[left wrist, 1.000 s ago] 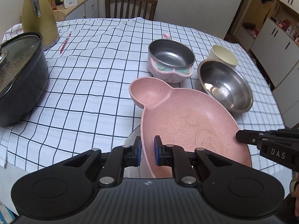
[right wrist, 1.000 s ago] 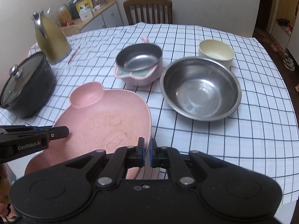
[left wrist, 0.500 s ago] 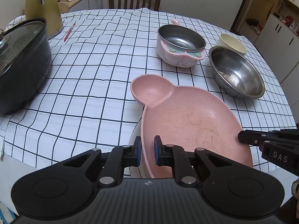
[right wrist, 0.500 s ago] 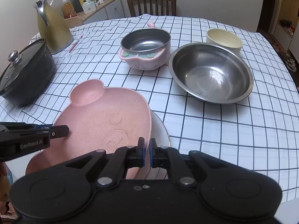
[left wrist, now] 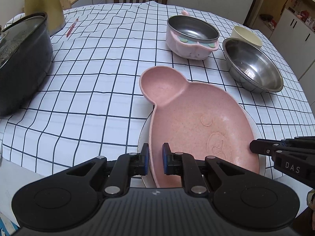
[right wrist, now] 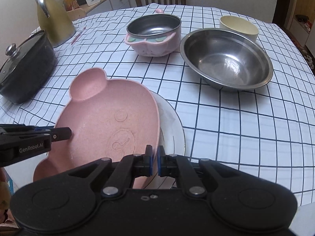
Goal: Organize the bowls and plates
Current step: 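Lower the pink plate onto the white plates and open both grippers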
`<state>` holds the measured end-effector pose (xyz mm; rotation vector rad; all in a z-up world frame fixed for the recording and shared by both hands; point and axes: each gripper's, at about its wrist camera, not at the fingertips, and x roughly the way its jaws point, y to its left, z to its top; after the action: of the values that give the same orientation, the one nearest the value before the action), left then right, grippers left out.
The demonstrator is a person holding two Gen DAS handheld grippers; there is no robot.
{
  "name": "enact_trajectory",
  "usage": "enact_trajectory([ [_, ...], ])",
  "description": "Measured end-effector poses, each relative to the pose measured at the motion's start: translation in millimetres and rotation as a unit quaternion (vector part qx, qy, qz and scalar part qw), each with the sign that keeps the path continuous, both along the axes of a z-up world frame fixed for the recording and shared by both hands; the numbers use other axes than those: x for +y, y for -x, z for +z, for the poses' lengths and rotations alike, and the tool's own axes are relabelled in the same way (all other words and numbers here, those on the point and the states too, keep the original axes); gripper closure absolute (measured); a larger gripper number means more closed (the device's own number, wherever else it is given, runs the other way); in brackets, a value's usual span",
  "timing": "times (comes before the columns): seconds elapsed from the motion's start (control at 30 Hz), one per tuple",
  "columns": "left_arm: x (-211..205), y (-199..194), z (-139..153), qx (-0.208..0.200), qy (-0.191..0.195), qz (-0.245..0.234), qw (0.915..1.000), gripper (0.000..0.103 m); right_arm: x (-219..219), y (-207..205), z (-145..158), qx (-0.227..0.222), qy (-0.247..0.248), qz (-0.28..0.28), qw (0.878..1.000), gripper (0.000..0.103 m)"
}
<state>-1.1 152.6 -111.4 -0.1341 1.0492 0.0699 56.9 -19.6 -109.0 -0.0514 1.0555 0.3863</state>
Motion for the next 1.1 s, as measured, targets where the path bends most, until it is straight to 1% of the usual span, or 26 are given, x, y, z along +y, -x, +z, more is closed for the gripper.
enact_trajectory([
  [0.13, -2.3, -2.5, 0.0, -0.001, -0.010, -0.008, 0.9999, 0.090, 0.0, -1.4, -4.1, 0.001, 0.000, -0.003, 1.000, 0.097],
  [0.3, -1.1, -8.0, -2.3, 0.007, -0.009, -0.010, 0.9999, 0.090, 3.0, -2.8, -4.7, -0.006, 0.001, -0.001, 1.000, 0.095],
  [0.47, -3.8, -10.1, -2.8, 0.006, -0.011, -0.016, 0.9998, 0.090, 2.6, -5.9, -6.2, 0.004, -0.004, -0.004, 1.000, 0.086],
  [0.63, 0.6, -12.1, -2.5, 0.008, -0.001, -0.013, 0.9999, 0.090, 0.3, -7.3, -4.9, 0.010, -0.012, -0.008, 1.000, 0.082],
  [0.7, 2.8, -12.9, -2.3, 0.010, 0.005, -0.011, 0.9999, 0.090, -1.5, -7.1, -3.8, 0.009, -0.014, -0.008, 1.000, 0.077],
  [0.73, 3.5, -12.9, -2.1, 0.010, 0.008, -0.011, 0.9999, 0.090, -2.7, -7.2, -3.1, 0.010, -0.017, -0.008, 1.000, 0.073],
  [0.8, 3.7, -12.2, -1.1, 0.007, 0.009, -0.011, 0.9999, 0.089, -3.5, -6.6, -1.6, 0.010, -0.019, -0.006, 1.000, 0.072],
  [0.9, 2.3, -12.3, 0.6, 0.006, 0.009, -0.013, 0.9999, 0.080, -4.1, -5.5, 1.4, 0.008, -0.020, -0.002, 1.000, 0.071],
  [0.97, 2.1, -10.9, 3.5, -0.001, 0.008, -0.011, 0.9999, 0.070, -4.7, -4.9, 3.3, 0.008, -0.023, 0.001, 1.000, 0.069],
  [1.0, 1.9, -10.0, 5.2, -0.005, 0.007, -0.012, 0.9999, 0.067, -4.9, -4.5, 4.6, 0.008, -0.024, 0.002, 1.000, 0.068],
  [1.07, 1.4, -8.1, 9.3, -0.014, 0.007, -0.012, 0.9998, 0.058, -5.3, -3.4, 7.4, 0.007, -0.026, 0.006, 1.000, 0.066],
  [1.1, 1.6, -8.0, 11.4, -0.017, 0.008, -0.012, 0.9997, 0.056, -5.6, -3.1, 8.9, 0.005, -0.027, 0.008, 1.000, 0.066],
])
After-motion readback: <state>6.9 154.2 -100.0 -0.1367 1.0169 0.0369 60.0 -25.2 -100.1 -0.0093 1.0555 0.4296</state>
